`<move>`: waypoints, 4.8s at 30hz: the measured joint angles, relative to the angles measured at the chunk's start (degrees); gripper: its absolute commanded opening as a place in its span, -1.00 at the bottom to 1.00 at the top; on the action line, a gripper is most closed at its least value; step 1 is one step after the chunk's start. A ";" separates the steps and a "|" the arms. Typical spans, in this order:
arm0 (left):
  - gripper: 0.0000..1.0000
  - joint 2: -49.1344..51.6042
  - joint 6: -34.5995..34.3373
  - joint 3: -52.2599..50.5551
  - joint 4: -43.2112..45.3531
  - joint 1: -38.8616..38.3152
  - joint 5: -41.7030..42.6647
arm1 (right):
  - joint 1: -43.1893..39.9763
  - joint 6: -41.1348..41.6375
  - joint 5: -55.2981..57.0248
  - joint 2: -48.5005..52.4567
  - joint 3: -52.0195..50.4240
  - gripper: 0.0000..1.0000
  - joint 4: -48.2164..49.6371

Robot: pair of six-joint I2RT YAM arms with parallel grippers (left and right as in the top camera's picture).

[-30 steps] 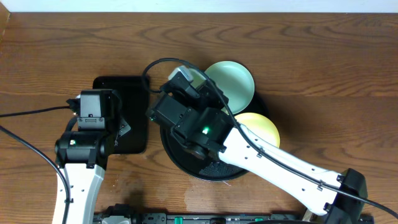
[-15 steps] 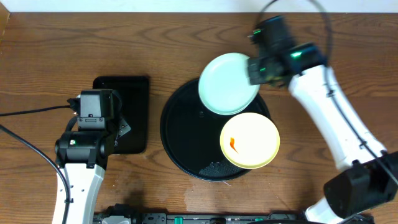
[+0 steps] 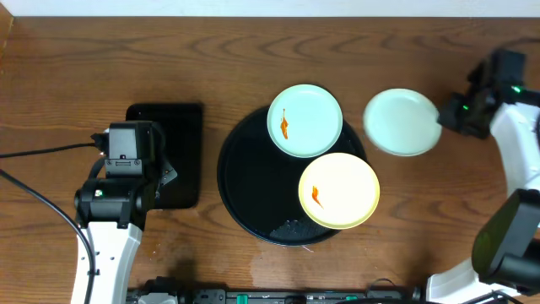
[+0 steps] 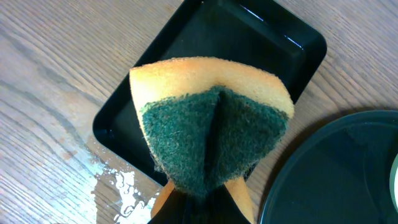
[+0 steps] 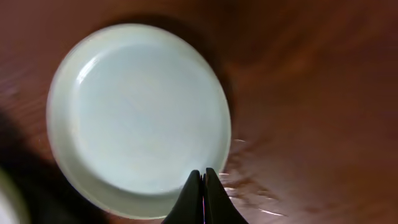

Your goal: Clean dirty plates on tray and stack at the side

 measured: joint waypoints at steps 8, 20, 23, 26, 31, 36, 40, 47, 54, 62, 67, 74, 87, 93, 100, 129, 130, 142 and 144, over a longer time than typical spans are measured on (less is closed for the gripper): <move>-0.85 0.07 0.02 0.00 0.09 0.00 0.00 | -2.78 0.17 -1.86 -0.02 -2.36 -0.56 1.62; -0.85 3.32 0.09 0.00 0.42 0.00 0.26 | 11.91 -3.96 -21.07 -0.02 -2.43 0.28 7.56; -0.85 3.34 0.24 0.00 0.44 0.00 0.96 | 20.00 -2.58 -16.22 0.00 -2.43 0.28 9.99; -0.85 3.34 0.26 0.00 0.46 0.00 1.16 | 25.97 -0.28 -10.49 0.07 -2.43 0.28 11.58; -0.85 3.34 0.42 0.00 0.46 0.00 1.29 | 33.70 5.49 0.90 1.64 -2.45 0.31 14.95; -0.85 3.34 0.42 0.00 0.46 0.00 1.31 | 35.76 9.68 7.78 7.28 -2.45 0.16 16.59; -0.85 3.34 0.42 0.00 0.46 0.00 1.31 | 35.71 12.04 8.87 11.61 -2.58 -0.21 17.79; -0.85 3.34 0.42 0.00 0.46 0.00 1.31 | 35.82 13.14 7.76 12.46 -2.58 -0.83 19.19; -0.85 3.34 0.42 0.00 0.46 0.00 1.31 | 38.12 13.40 7.17 12.44 -2.56 -0.98 19.15; -0.85 3.34 0.48 0.00 0.50 0.00 1.79 | 41.53 13.44 5.99 12.46 -2.58 -0.99 15.80; -0.85 3.34 4.31 0.00 2.60 0.00 7.78 | 44.50 13.44 5.25 12.44 -2.58 -0.98 12.70; -0.85 3.34 7.91 0.00 3.72 0.00 18.82 | 47.34 13.44 4.02 12.46 -2.56 -0.97 12.09; -0.86 12.24 6.56 -0.35 12.28 -5.95 31.67 | 48.37 13.38 3.85 12.46 -2.56 -0.98 12.11; -0.85 22.47 1.44 -0.39 21.53 -13.38 33.11 | 48.37 13.38 3.82 12.46 -2.56 -0.98 11.98; -0.85 30.91 -5.29 -0.44 28.37 -14.91 33.70 | 48.37 13.38 3.85 12.46 -2.56 -0.98 11.47; -0.85 43.45 -8.98 -0.52 35.78 -18.56 36.54 | 48.35 13.38 3.74 12.46 -2.58 -0.98 11.08; -0.85 43.45 -8.81 -0.52 35.34 -18.56 36.57 | 48.35 13.38 3.74 12.46 -2.56 -0.97 11.06; -0.85 40.11 -7.10 0.55 20.13 -18.67 21.77 | 48.57 13.20 2.67 12.46 -2.58 -0.97 10.93; -0.85 39.19 -6.82 0.55 19.23 -18.67 18.34 | 48.57 13.20 2.67 12.46 -2.56 -0.97 10.91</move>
